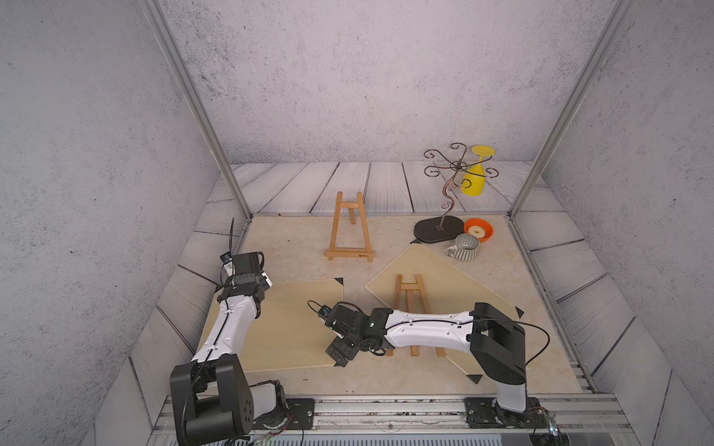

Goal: Assemble the easel
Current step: Adjust the drawing board at the center of the board.

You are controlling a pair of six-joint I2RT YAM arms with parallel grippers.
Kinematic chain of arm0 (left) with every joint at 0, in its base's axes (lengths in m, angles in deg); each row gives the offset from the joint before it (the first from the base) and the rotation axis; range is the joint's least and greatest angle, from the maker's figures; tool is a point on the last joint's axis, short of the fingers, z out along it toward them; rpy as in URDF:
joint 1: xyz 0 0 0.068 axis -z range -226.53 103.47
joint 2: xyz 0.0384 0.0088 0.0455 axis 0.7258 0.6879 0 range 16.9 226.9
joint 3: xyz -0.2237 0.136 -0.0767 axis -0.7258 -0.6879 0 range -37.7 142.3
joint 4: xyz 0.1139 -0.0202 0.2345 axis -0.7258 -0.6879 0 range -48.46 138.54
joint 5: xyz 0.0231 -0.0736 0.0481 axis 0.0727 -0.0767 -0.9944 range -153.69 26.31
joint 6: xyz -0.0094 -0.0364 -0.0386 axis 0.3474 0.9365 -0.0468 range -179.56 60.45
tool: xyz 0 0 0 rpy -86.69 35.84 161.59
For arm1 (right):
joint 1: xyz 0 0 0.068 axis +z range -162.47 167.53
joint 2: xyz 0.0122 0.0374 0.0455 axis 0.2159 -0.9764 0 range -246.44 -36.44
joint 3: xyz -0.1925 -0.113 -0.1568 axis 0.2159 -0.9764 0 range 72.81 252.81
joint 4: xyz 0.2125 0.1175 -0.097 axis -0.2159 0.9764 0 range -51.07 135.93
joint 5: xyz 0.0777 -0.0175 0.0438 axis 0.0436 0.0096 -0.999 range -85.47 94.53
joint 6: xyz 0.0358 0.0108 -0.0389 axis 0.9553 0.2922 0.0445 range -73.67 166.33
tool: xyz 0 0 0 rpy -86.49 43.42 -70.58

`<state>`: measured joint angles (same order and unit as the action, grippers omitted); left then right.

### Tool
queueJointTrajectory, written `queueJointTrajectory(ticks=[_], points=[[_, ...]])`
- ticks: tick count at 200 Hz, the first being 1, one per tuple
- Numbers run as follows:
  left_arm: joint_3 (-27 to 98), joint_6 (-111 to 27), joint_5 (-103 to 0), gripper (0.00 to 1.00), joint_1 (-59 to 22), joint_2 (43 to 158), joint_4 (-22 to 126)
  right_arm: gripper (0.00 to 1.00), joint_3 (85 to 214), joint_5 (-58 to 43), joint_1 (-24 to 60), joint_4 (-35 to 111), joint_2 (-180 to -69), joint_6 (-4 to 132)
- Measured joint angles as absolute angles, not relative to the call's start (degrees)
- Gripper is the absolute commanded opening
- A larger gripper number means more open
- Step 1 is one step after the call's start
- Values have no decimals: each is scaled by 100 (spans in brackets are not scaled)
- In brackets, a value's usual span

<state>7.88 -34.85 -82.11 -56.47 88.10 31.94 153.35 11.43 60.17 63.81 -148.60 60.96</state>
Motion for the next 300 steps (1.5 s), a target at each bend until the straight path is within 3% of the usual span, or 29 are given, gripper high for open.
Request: queueJointTrajectory(ticks=[123, 225, 300], points=[[843, -3561, -7872, 83, -5905, 8545, 3004, 99, 15748, 2117, 6441, 6185, -15647, 5928], [1057, -4016, -7651, 82, -6416, 8858, 2772, 99, 15710, 2100, 5138, 5997, -15686, 6214], [1057, -4468, -7192, 81, -7137, 9356, 2875, 99, 15468, 1540, 5047, 5970, -15164, 6404]])
